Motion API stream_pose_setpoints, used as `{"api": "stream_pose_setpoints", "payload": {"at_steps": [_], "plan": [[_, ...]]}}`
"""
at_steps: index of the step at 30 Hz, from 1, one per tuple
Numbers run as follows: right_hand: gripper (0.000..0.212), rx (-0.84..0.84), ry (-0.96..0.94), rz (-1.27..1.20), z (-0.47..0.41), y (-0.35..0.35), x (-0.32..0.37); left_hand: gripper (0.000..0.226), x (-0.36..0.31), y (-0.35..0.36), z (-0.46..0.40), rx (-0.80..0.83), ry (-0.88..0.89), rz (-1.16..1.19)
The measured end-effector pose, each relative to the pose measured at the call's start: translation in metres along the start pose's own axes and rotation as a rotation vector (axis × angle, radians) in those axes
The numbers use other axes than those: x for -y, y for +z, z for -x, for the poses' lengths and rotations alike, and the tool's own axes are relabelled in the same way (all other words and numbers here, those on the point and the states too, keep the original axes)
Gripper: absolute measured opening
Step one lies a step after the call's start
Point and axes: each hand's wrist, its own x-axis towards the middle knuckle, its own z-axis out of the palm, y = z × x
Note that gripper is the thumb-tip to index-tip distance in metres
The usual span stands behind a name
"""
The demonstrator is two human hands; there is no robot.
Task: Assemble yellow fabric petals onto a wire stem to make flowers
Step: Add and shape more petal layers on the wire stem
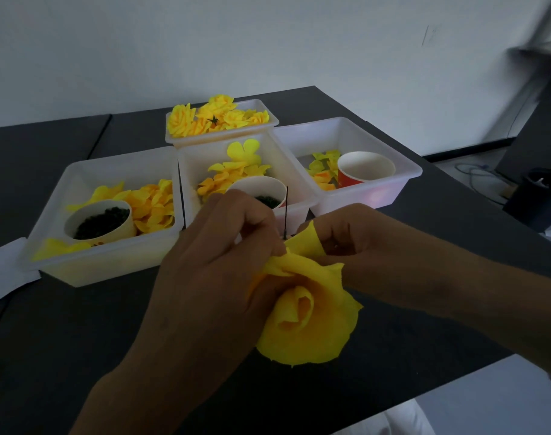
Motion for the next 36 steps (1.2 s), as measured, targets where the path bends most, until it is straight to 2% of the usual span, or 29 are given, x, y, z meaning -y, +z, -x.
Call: {"api": "stream_pose_setpoints", "payload": {"at_steps": [6,9,15,20,23,24,26,28,32,36], "plan": [[0.026,-0.102,-0.018,-0.056,0.008,0.005,0.003,0.02,-0.003,0.001,-0.004,0.001,-0.035,0.003],[0.014,-0.142,-0.05,-0.052,0.011,0.005,0.003,0.025,-0.006,0.0,-0.006,-0.019,-0.066,0.047],[0.012,-0.157,-0.086,-0.065,0.013,0.003,0.002,0.034,-0.01,0.001,-0.008,-0.026,-0.102,0.067],[0.017,-0.147,-0.081,-0.09,0.013,0.002,0.004,0.025,-0.009,0.0,-0.011,-0.017,-0.158,0.177],[0.025,-0.165,0.038,-0.333,0.016,-0.005,0.007,0.031,-0.009,-0.004,-0.013,0.021,-0.297,0.329],[0.033,-0.149,0.065,-0.411,0.018,-0.008,0.006,0.031,-0.009,-0.005,-0.013,0.033,-0.357,0.378],[0.062,-0.119,0.128,-0.479,0.018,-0.012,0.004,0.032,-0.009,-0.004,-0.013,0.039,-0.412,0.436],[0.072,-0.092,0.153,-0.491,0.018,-0.014,0.002,0.032,-0.01,-0.002,-0.014,0.037,-0.429,0.473],[0.038,-0.087,0.003,-0.154,0.026,-0.01,-0.002,0.037,-0.015,0.0,-0.016,0.0,-0.443,0.561],[0.031,-0.174,-0.093,-0.123,0.028,-0.006,-0.002,0.045,-0.014,0.0,-0.016,0.005,-0.495,0.785]]}}
